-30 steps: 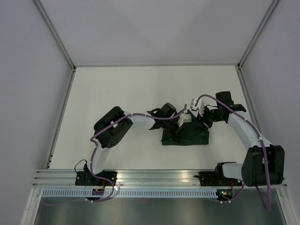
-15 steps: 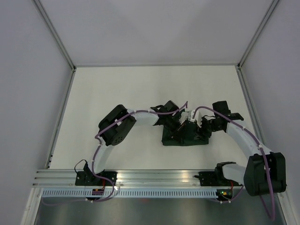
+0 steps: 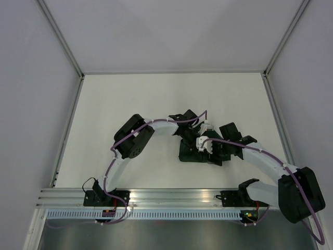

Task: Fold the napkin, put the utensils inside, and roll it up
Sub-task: Roll the napkin at the center of the board.

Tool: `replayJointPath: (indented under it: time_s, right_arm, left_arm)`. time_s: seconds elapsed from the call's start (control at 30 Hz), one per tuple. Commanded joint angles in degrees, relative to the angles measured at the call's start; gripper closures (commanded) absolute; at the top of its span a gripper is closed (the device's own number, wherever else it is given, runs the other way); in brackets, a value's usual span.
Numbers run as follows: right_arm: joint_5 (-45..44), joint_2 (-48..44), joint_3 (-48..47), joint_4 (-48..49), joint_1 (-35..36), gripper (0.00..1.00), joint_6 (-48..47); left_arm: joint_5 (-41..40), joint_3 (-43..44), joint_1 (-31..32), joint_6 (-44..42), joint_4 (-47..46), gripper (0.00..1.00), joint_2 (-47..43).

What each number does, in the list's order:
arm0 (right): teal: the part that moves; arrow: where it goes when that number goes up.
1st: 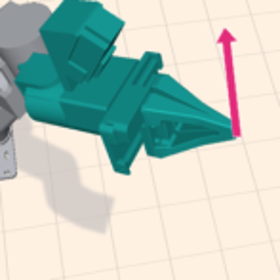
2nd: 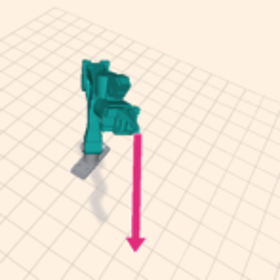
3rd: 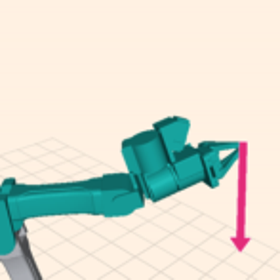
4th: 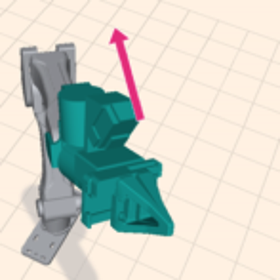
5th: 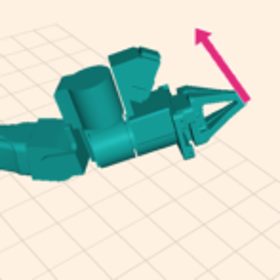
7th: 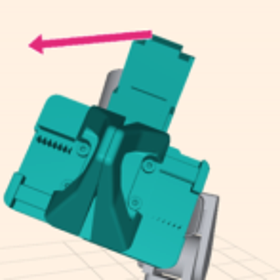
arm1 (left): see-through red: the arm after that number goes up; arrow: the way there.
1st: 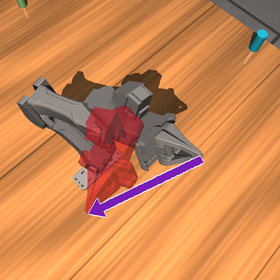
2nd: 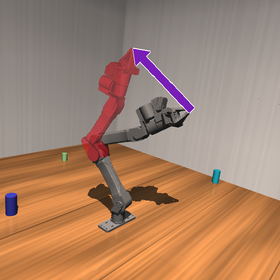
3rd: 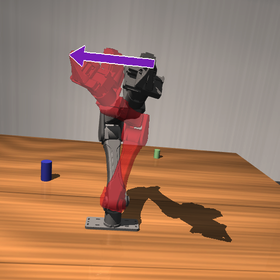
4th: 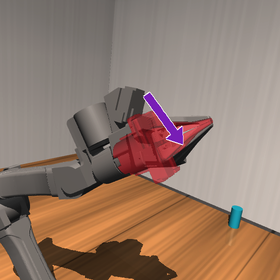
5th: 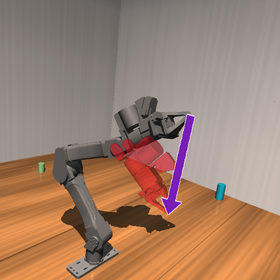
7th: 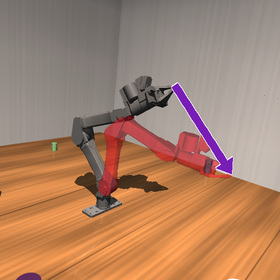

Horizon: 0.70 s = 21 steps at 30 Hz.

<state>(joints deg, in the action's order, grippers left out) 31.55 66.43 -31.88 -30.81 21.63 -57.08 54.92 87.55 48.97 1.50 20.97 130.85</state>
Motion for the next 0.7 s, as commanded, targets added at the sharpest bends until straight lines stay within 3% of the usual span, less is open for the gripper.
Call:
replayJointPath:
  time_s: [0.0, 0.43, 0.57, 0.67]
  right_arm:
    - [-2.3, -0.7, 0.2, 5.1, 1.8, 0.32, 2.4]
    - [-6.9, 4.0, 3.0, 11.1, 9.4, 0.38, 6.1]
    - [-7.6, 4.8, 3.1, 12.0, 9.4, 0.55, 6.6]
    - [-7.9, 5.0, 3.4, 12.5, 9.4, 0.67, 7.0]
  left_arm:
    - [-11.0, -1.7, -0.1, 0.3, 10.1, 0.98, 6.4]
    - [-11.9, 1.3, -0.5, 3.0, 12.4, 0.97, 8.0]
    - [-12.1, 1.9, -1.2, 5.0, 12.7, 0.89, 8.0]
    - [-12.7, 2.1, -1.8, 7.5, 11.1, 0.75, 6.7]
